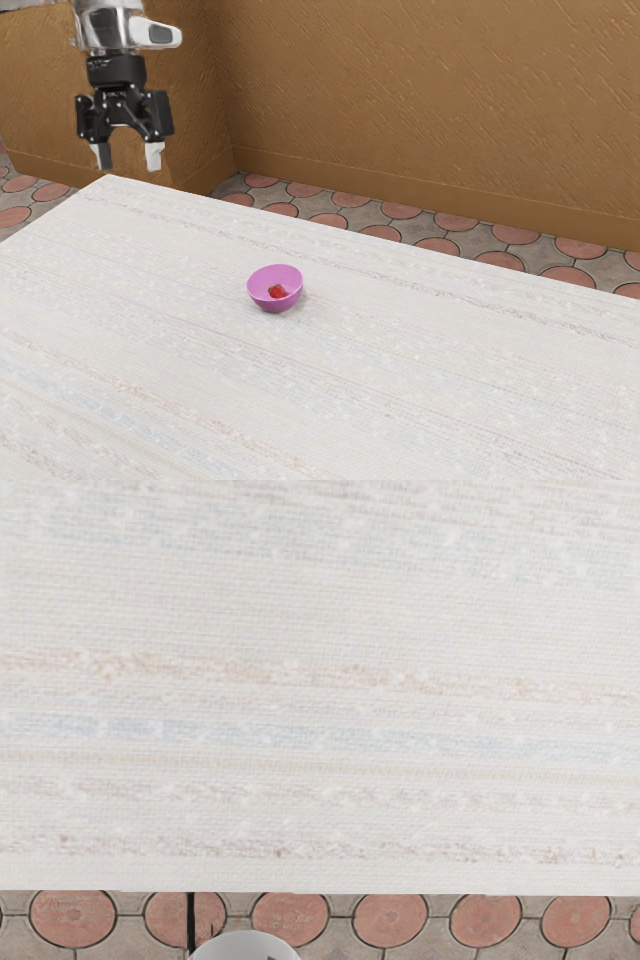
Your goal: Take strawberry from the bowl
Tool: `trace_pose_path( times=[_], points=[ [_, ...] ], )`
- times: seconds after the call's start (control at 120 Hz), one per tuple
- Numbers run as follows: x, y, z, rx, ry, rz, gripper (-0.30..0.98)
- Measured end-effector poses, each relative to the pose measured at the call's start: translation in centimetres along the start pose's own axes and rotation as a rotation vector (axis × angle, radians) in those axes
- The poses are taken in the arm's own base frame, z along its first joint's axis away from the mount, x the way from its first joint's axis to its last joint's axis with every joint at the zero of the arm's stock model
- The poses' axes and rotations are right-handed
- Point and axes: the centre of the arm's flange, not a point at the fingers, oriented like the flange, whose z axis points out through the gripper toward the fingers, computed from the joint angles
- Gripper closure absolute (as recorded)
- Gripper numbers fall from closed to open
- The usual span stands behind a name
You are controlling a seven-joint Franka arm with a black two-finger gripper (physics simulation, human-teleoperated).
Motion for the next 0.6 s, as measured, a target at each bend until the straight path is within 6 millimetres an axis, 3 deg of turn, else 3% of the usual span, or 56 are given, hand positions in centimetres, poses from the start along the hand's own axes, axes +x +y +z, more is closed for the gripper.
trace_pose_path(
  times=[0.067,0.125,0.183,0.275,0.392,0.475,0.6],
  points=[
    [2.6,-3.3,0.1,-0.026,0.083,-0.060,0.02],
    [4.0,-4.1,0.1,-0.030,0.141,-0.077,0.02],
    [7.4,-2.9,1.9,-0.016,0.156,-0.061,0.02],
    [14.3,0.2,7.5,0.012,0.126,-0.022,0.02],
    [20.3,1.9,13.5,0.027,0.108,-0.011,0.02],
    [23.2,1.6,17.0,0.016,0.103,-0.038,0.02],
    [25.2,1.7,19.3,-0.004,0.115,-0.058,0.07]
  ],
)
